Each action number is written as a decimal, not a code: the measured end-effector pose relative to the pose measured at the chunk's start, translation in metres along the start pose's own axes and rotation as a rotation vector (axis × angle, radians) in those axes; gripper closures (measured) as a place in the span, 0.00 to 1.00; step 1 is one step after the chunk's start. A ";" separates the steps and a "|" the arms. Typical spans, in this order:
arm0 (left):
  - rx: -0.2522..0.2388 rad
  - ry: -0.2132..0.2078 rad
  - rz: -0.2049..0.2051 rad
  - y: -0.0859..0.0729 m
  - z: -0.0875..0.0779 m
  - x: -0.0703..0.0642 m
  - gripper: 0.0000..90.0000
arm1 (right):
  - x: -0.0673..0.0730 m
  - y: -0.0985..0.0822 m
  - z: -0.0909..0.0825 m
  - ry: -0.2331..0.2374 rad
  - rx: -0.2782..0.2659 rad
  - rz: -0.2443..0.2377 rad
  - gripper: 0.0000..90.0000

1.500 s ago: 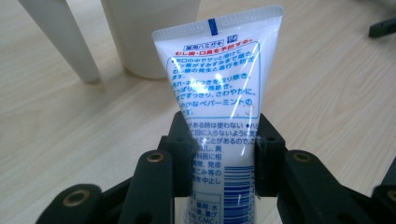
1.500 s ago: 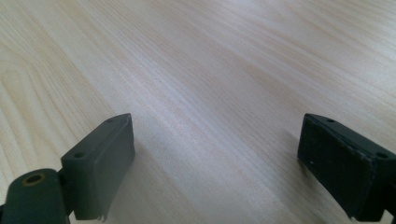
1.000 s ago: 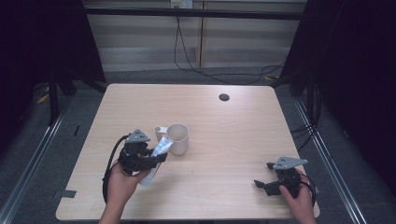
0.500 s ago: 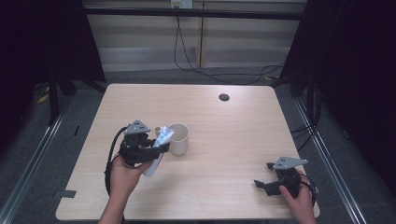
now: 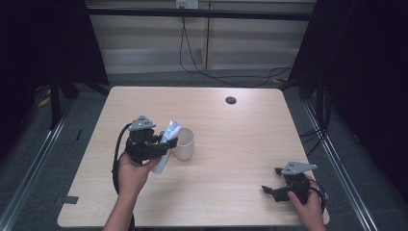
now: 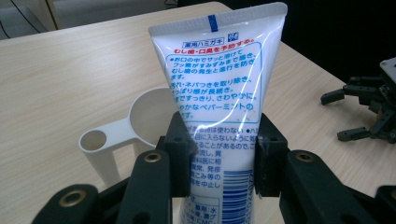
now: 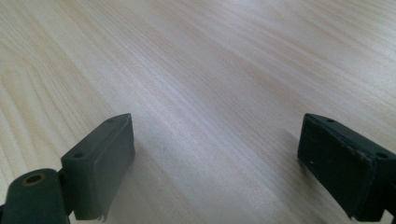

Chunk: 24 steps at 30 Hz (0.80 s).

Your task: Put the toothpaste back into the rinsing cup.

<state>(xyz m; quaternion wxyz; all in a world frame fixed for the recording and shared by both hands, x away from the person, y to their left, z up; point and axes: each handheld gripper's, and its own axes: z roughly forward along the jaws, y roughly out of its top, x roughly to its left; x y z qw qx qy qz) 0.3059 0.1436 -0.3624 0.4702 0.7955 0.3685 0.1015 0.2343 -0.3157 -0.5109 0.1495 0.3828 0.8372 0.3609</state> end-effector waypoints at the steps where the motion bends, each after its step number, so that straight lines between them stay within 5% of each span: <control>1: -0.002 0.003 0.002 0.001 0.000 0.000 0.73 | 0.000 0.000 0.000 0.000 0.000 0.000 0.12; 24: -0.054 0.025 -0.017 0.026 0.013 0.002 0.72 | 0.000 0.000 0.000 0.000 0.000 0.000 0.12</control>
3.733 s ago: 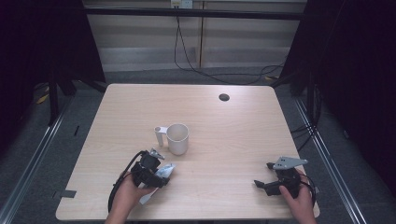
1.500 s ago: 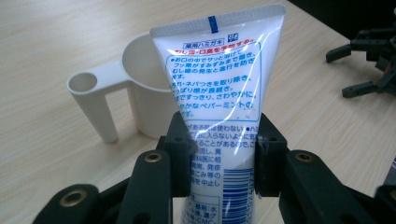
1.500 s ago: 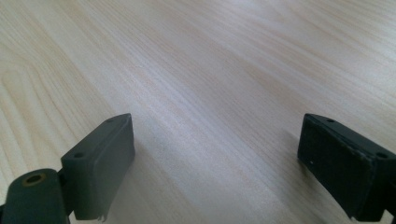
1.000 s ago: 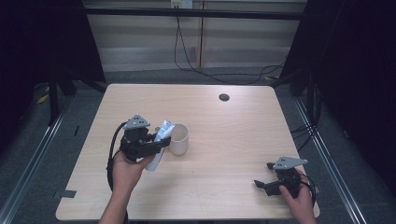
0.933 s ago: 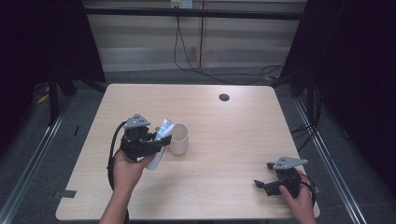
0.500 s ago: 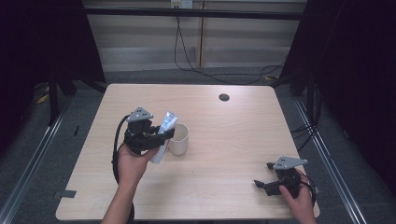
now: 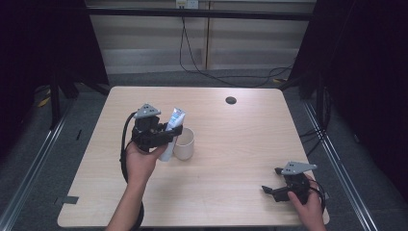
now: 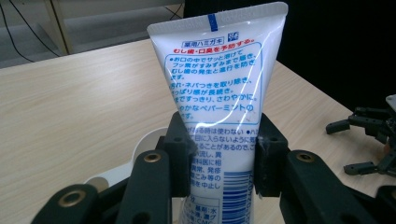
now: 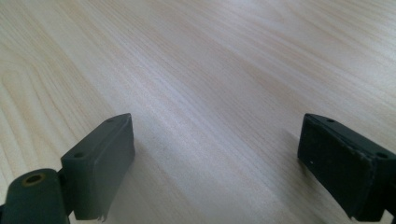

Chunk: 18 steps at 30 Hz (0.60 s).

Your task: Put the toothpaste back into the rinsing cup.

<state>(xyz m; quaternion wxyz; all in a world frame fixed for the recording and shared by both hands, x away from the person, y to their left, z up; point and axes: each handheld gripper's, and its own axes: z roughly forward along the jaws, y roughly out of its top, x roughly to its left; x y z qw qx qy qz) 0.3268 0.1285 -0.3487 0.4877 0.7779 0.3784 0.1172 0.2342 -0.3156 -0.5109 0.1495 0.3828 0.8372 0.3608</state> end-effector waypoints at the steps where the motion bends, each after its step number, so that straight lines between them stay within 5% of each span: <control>1: -0.002 -0.001 -0.002 0.001 0.001 0.000 0.72 | 0.000 0.000 0.000 0.000 0.000 0.000 0.12; 18: -0.020 0.010 -0.004 0.016 0.015 -0.001 0.72 | 0.000 0.000 0.000 0.001 0.000 -0.001 0.12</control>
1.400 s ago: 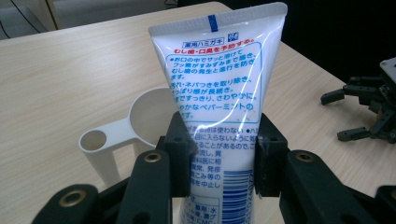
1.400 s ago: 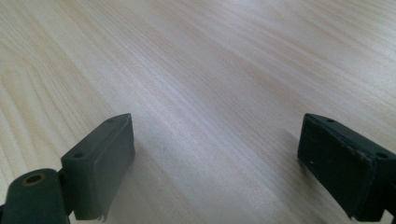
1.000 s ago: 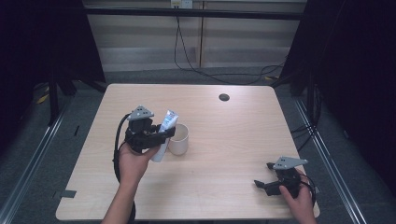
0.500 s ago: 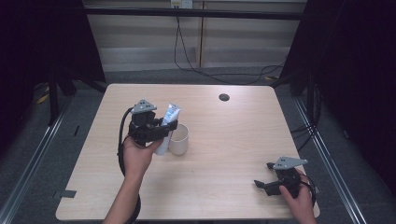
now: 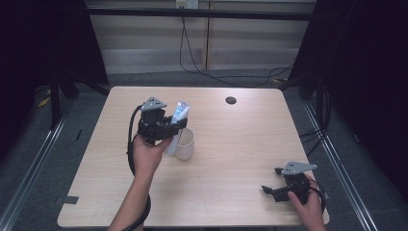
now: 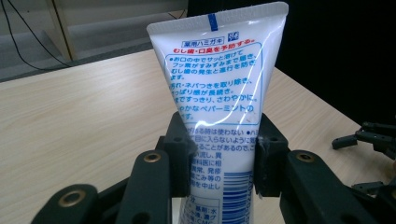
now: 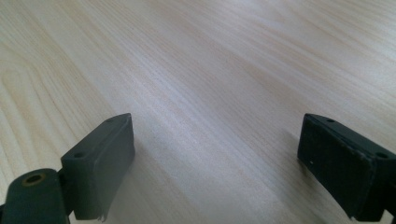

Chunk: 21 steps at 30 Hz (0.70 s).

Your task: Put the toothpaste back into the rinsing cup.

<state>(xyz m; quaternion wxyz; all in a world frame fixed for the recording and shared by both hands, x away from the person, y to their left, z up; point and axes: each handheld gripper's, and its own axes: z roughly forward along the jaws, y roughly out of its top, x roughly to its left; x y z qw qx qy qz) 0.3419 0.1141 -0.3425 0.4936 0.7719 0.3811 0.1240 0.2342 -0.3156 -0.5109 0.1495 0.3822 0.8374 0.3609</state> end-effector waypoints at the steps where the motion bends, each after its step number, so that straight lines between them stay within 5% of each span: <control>1: 0.001 0.000 0.002 0.001 0.001 0.001 0.72 | 0.000 0.000 0.000 0.000 0.000 0.000 0.12; 21: -0.017 0.027 -0.002 0.005 0.024 0.008 0.72 | 0.000 0.000 0.000 0.000 0.000 0.000 0.12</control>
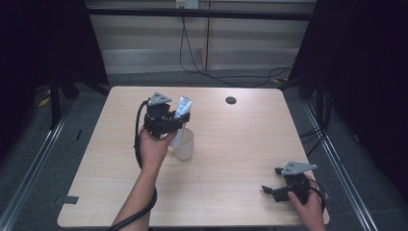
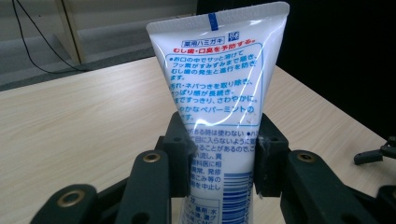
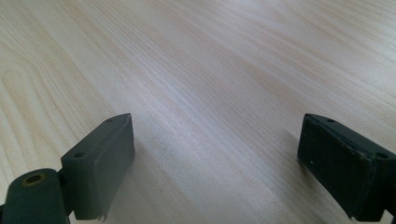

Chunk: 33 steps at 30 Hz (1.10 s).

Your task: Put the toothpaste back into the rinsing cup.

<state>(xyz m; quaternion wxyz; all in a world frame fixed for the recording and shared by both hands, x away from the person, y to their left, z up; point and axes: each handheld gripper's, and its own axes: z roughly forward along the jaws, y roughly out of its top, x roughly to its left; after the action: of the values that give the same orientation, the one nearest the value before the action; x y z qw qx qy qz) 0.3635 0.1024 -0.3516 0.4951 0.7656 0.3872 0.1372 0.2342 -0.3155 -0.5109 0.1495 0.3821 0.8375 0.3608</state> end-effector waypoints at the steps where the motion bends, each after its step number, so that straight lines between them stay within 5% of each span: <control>1: 0.000 0.003 0.002 0.000 0.001 0.000 0.72 | 0.000 0.000 0.000 0.000 0.000 0.000 0.12; 33: -0.025 0.029 0.006 0.001 0.032 0.001 0.71 | 0.000 0.000 0.000 0.007 -0.001 -0.005 0.12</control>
<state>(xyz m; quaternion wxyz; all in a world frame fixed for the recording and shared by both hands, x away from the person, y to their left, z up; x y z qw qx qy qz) 0.3835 0.0817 -0.3663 0.4986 0.7584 0.3904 0.1544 0.2341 -0.3154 -0.5110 0.1477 0.3789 0.8387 0.3623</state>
